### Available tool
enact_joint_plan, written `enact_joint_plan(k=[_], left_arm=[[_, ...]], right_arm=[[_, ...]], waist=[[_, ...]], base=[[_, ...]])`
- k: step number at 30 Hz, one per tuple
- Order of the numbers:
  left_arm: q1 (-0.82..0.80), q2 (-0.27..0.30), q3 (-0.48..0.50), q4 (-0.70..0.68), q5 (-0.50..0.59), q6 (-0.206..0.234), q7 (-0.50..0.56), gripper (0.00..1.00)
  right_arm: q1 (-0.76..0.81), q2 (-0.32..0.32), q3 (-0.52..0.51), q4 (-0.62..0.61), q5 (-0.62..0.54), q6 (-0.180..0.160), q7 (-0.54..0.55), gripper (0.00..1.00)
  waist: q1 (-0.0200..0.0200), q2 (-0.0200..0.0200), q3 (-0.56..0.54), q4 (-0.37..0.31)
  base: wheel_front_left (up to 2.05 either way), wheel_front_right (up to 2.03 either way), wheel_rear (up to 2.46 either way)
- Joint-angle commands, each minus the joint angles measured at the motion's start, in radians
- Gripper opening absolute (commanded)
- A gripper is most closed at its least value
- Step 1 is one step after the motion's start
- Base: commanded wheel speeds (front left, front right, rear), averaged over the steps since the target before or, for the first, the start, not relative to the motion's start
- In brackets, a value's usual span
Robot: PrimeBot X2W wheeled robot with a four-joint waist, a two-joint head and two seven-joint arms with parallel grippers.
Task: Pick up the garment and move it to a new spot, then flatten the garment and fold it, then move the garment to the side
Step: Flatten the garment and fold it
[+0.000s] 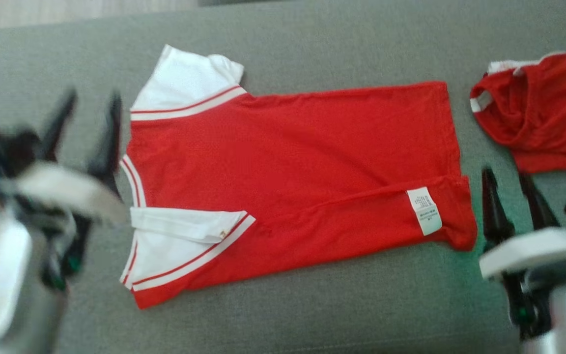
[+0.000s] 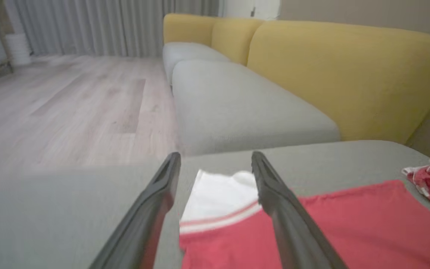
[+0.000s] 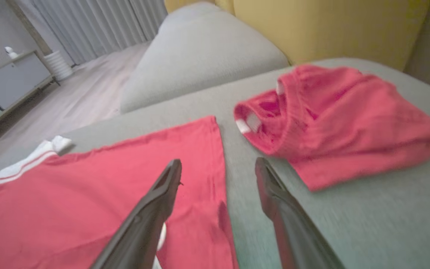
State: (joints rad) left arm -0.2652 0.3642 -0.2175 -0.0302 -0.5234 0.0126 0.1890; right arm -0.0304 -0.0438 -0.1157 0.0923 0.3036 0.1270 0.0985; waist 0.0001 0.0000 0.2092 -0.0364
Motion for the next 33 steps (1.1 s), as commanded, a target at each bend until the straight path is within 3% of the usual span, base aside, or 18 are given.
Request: enact_joint_plan(k=[1,7,12,20,30,31,32,33], left_arm=[[-0.153,0.066,0.052,-0.026,0.020,-0.022,0.042,1.00],[-0.443,0.168,0.030,0.110,0.060,-0.078,0.179,1.00],[-0.583,0.218,-0.003,0.243,0.077,-0.104,0.275,1.00],[-0.669,0.256,-0.047,0.394,0.083,-0.121,0.369,1.00],[-0.666,0.284,-0.049,0.457,0.055,-0.115,0.446,0.98],[-0.664,0.283,-0.053,0.455,0.049,-0.117,0.455,0.81],[-0.662,0.281,-0.059,0.451,0.043,-0.120,0.462,0.45],[-0.660,0.279,-0.064,0.446,0.036,-0.122,0.469,0.29]], right_arm=[[-0.079,-0.006,0.046,-0.072,-0.014,0.004,0.005,1.00],[-0.205,-0.006,0.165,-0.142,-0.024,0.004,0.027,1.00],[-0.290,-0.006,0.244,-0.181,-0.014,0.004,0.022,1.00],[-0.334,-0.006,0.291,-0.194,0.012,0.004,-0.014,1.00],[-0.336,-0.006,0.294,-0.191,0.030,0.004,-0.042,1.00],[-0.336,-0.006,0.293,-0.191,0.030,0.004,-0.042,1.00],[-0.337,-0.006,0.292,-0.190,0.030,0.004,-0.043,1.00],[-0.338,-0.006,0.291,-0.189,0.030,0.004,-0.043,1.00]], waist=[[-0.0001,0.0000,0.054,-0.031],[-0.0001,0.0000,0.174,-0.117],[-0.0001,0.0000,0.275,-0.190],[-0.0001,0.0000,0.365,-0.257],[-0.0001,0.0000,0.380,-0.273],[-0.0001,0.0000,0.380,-0.271],[-0.0001,0.0000,0.379,-0.270],[-0.0001,0.0000,0.379,-0.268]], base=[[0.00,0.00,0.00],[0.00,0.00,0.00],[0.00,0.00,0.00],[0.00,0.00,0.00],[0.00,0.00,0.00],[0.00,0.00,0.00],[0.00,0.00,0.00],[0.00,0.00,0.00]])
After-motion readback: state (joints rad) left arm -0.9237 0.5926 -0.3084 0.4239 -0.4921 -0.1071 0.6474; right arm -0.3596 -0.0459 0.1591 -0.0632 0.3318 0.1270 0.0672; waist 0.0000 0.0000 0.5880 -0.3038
